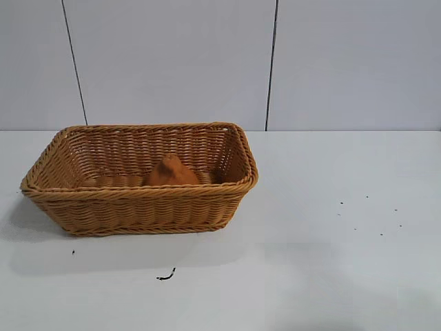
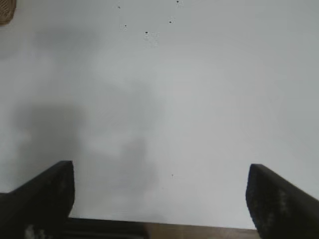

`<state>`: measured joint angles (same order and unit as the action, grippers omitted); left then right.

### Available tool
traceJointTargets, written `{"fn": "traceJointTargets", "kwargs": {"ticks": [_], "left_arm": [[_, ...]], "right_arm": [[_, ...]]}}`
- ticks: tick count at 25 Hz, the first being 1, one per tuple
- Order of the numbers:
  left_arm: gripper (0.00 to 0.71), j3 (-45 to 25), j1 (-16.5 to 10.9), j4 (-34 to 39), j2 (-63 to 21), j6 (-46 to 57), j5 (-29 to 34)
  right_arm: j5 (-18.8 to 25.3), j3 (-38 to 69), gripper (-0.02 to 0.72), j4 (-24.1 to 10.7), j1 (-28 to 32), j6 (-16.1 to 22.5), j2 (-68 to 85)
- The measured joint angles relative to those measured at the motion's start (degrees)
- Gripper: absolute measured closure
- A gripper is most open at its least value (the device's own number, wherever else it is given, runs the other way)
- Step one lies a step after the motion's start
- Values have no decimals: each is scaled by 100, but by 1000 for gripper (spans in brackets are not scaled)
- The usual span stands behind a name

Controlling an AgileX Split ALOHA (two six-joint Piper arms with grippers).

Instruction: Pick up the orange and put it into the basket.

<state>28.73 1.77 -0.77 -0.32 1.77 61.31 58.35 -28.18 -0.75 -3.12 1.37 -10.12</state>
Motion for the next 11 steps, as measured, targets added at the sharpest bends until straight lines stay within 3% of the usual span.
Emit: {"fn": "traceJointTargets", "kwargs": {"ticks": [11], "left_arm": [[44,0,0,0,0,0,0]], "right_arm": [[6,0,65,11,0,0,1033]]}}
